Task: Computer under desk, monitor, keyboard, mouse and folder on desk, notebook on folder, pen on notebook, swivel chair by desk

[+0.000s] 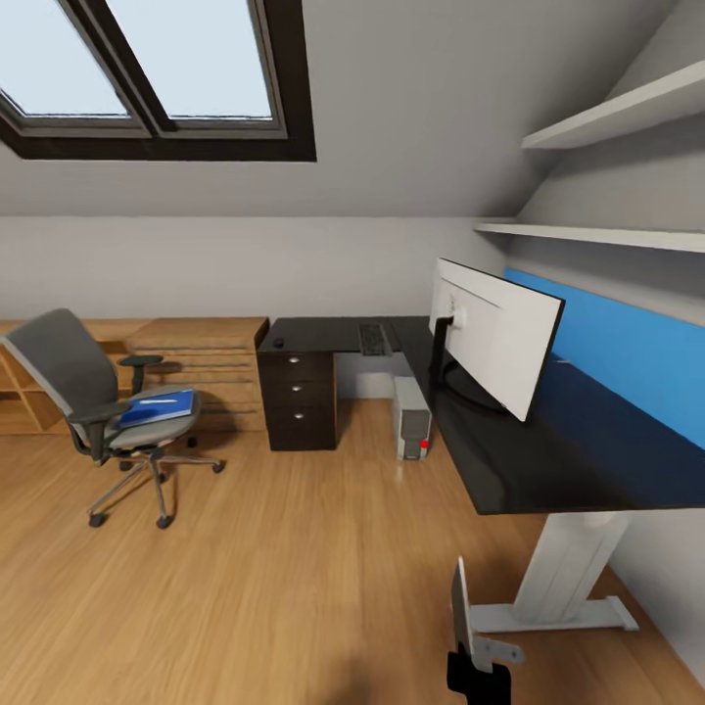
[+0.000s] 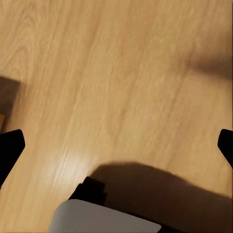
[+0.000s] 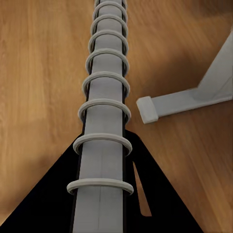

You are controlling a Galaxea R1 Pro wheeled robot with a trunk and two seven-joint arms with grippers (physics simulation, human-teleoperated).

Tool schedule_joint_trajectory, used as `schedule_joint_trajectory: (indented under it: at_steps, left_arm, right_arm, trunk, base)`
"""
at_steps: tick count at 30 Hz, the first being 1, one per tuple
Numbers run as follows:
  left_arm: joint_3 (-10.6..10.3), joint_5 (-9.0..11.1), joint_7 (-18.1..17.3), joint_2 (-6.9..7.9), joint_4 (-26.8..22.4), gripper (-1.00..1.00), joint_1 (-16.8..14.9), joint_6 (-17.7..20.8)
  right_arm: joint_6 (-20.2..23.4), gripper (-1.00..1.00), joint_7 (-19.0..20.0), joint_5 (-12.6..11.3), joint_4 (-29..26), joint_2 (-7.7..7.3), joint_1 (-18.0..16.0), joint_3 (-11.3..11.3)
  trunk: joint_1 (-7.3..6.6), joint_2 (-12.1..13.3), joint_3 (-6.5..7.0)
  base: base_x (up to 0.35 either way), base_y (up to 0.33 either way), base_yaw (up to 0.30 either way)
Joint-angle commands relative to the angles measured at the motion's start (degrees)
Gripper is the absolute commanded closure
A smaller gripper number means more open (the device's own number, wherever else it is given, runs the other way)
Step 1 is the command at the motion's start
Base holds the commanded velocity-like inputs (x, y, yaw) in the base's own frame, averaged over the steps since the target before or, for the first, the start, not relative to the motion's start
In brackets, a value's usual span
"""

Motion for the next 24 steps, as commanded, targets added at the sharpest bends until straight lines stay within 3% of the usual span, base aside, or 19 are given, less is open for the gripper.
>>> schedule_joint_trajectory:
  at_steps: [1, 10, 24]
  left_arm:
    - [-0.5, 0.6, 0.4, 0.05, 0.0, -1.00, 0.0, -0.2]
    - [-0.4, 0.6, 0.4, 0.05, 0.0, -1.00, 0.0, -0.2]
    - [-0.3, 0.6, 0.4, 0.13, 0.0, -1.00, 0.0, -0.2]
  right_arm:
    - [-0.2, 1.00, -0.3, -0.2, 0.1, 0.02, -0.1, 0.5]
    - [-0.2, 1.00, -0.3, -0.2, 0.1, 0.08, -0.1, 0.5]
    - [-0.2, 1.00, -0.3, -0.4, 0.1, -0.05, -0.1, 0.5]
  trunk:
    - [0.03, 0.0, -0.06]
    - [0.03, 0.0, -0.05]
    - [0.03, 0.0, -0.05]
  base:
    - [0.337, 0.029, -0.012]
    - [0.335, 0.089, 0.013]
    - [0.309, 0.179, 0.147]
